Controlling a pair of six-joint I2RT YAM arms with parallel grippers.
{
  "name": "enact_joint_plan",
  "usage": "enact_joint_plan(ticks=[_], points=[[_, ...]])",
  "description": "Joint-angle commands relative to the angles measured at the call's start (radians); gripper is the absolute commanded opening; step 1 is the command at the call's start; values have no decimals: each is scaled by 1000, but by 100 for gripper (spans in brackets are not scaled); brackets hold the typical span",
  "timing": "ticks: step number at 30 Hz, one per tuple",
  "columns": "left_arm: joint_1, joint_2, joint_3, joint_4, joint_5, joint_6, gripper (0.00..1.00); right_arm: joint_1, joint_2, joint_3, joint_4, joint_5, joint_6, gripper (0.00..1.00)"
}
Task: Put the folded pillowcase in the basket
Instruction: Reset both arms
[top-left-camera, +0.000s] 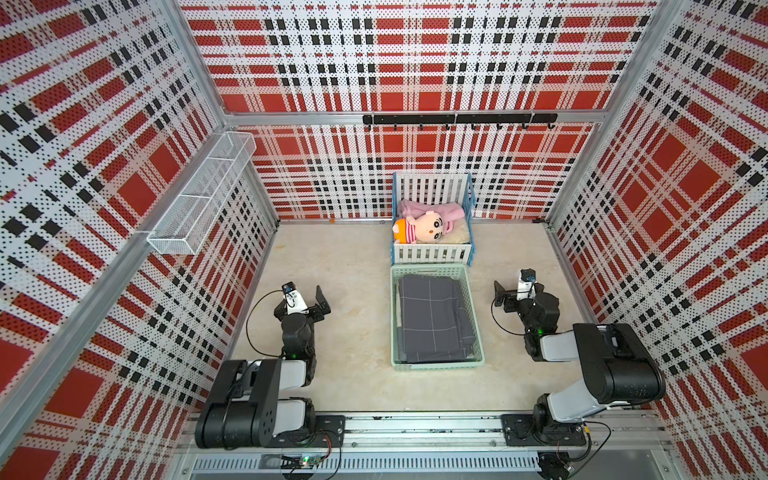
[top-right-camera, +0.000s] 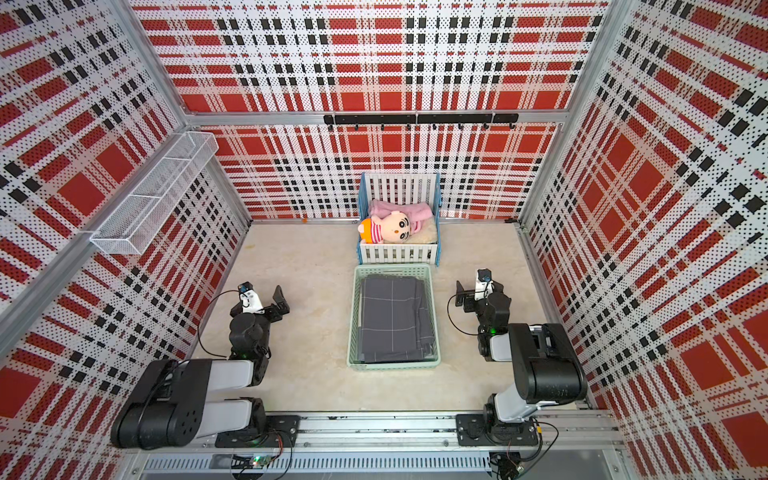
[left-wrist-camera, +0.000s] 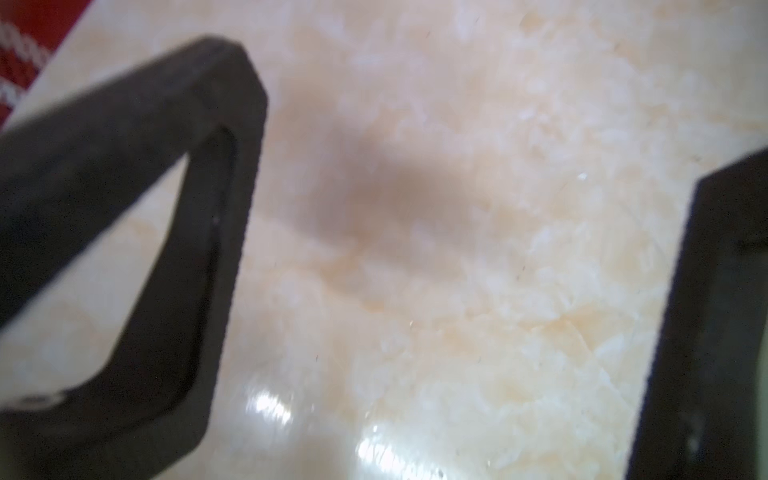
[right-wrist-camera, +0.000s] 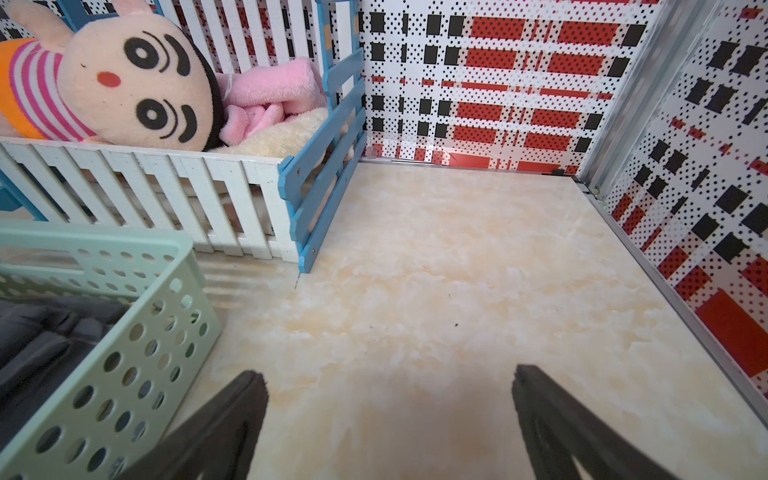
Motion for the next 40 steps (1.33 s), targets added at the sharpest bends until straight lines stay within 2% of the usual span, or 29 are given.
enact_joint_plan(ticks=[1,3,40], points=[[-38,165,37,292,19,88,99,2,-4,3,25,9,8,100],[-27,125,92,98,10,73,99,3,-4,4,24,9,8,100],[-29,127,95,107,-6,70,99,2,-2,7,21,10,8,100]])
